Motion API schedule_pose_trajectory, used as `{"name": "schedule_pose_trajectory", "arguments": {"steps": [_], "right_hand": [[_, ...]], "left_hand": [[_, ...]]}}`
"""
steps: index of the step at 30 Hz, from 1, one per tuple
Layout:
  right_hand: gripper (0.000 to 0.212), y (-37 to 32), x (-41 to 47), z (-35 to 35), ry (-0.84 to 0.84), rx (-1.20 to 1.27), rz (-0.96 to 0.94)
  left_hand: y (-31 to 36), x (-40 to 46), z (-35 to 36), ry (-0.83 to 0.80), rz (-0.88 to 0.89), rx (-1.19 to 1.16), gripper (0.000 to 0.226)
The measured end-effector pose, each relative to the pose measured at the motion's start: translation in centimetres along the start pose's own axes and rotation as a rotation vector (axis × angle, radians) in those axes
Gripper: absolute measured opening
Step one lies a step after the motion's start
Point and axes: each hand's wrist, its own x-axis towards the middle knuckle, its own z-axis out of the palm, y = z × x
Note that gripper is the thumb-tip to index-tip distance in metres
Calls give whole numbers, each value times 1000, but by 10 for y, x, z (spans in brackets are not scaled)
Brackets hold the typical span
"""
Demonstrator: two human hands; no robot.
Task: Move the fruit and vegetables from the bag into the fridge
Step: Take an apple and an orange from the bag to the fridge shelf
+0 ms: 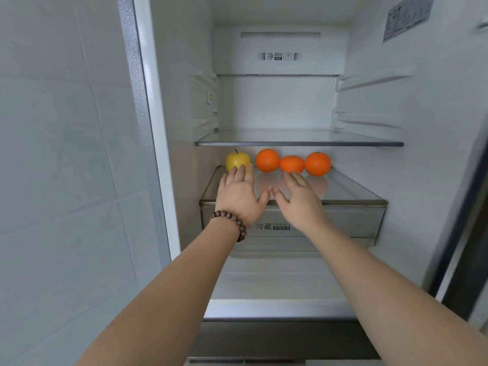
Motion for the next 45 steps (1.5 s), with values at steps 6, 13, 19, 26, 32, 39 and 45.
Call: {"name": "schedule_pose_trajectory", "arguments": {"steps": [6, 13, 19, 26, 32, 39, 45], "right_hand": [[59, -19, -66, -9, 10, -84, 103], [59, -55, -170, -32, -3, -165, 331], [59, -70, -275, -62, 17, -223, 521], [58, -60, -410, -117, 121, -338, 825], [57, -71, -548, -175, 250, -413, 1147], [54, -137, -727, -239, 403, -565, 1500], [54, -242, -873, -284, 576, -656, 1781]], "left_hand": [[-9, -53, -10, -79, 74, -48, 73], [-17, -136, -29, -237, 199, -143, 72], [15, -203, -27, -361, 319, -226, 70], [99, -299, -24, -503, 528, -409, 71], [183, -395, -33, -584, 786, -508, 68], [273, -543, -85, -711, 1122, -602, 68], [319, -698, -173, -766, 1432, -723, 65]]}}
